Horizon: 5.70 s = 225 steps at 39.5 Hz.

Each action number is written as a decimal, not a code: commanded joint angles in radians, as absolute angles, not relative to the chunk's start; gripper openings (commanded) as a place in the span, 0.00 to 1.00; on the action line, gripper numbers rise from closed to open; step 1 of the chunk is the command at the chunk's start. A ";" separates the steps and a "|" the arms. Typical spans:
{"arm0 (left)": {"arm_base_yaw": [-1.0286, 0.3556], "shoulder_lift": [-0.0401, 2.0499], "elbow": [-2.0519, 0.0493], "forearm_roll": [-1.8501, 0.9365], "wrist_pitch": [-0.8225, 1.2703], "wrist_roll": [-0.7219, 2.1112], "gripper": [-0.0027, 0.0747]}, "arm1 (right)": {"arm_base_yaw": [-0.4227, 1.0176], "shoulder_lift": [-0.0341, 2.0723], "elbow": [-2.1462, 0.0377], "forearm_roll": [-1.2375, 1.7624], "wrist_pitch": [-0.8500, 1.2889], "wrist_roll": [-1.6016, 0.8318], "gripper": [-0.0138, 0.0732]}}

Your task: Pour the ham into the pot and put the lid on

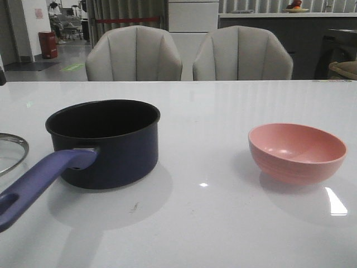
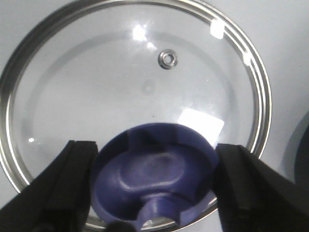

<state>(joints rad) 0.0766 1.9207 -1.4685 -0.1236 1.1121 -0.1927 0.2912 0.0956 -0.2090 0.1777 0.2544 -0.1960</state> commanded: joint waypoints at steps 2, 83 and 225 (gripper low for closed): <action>0.079 1.828 -1.545 -0.131 1.117 -0.193 0.46 | 0.294 0.106 -0.236 0.177 0.177 -0.204 0.34; -0.371 1.949 -1.906 -0.209 1.269 -0.141 0.46 | 0.294 0.106 -0.236 0.177 0.177 -0.204 0.34; -0.363 0.256 -0.593 0.109 0.607 -0.090 0.72 | 0.294 0.106 -0.236 0.177 0.177 -0.204 0.34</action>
<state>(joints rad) -0.3631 0.3318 -0.6206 0.0991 0.7064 -0.0875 0.2912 0.0956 -0.2090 0.1777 0.2544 -0.1960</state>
